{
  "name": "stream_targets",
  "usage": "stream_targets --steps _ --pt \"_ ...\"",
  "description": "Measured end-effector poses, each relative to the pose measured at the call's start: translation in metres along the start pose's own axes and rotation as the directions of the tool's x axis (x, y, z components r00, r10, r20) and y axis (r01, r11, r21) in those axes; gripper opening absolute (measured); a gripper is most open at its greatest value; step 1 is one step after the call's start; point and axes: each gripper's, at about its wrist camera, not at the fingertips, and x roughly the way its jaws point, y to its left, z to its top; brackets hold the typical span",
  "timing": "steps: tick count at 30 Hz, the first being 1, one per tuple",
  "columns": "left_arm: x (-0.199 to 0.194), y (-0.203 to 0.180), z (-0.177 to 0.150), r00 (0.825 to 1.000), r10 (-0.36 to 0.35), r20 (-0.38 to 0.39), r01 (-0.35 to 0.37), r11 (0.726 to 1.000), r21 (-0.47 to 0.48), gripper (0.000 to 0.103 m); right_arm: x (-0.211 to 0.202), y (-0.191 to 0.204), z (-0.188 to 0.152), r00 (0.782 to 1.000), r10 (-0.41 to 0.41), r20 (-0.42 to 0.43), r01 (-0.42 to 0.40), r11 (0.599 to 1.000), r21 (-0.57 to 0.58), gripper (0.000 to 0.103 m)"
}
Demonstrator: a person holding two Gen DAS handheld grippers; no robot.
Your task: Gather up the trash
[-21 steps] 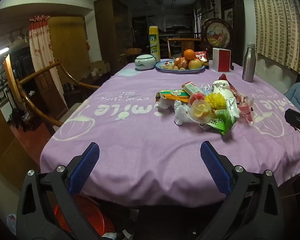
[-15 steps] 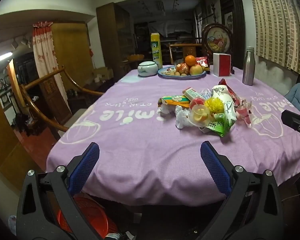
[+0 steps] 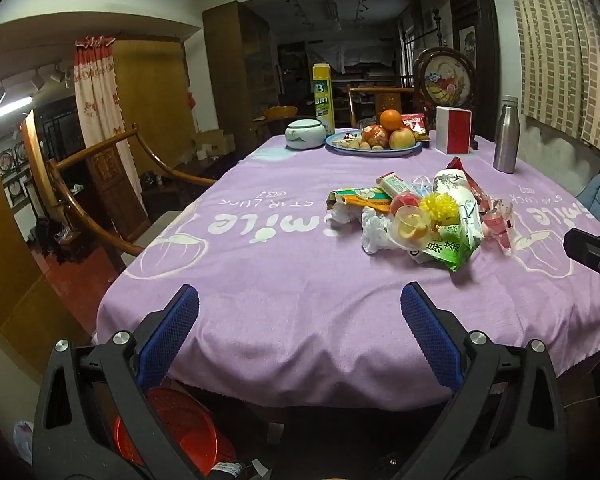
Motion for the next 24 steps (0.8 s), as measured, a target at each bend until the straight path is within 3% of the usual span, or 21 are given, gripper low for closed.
stream_targets --steps 24 --pt "0.0032 0.0026 -0.0035 1.0 -0.001 -0.019 0.0 1.0 -0.013 0.097 0.0058 0.0022 0.0 1.0 0.02 -0.007 -0.02 1.0 0.006 0.097"
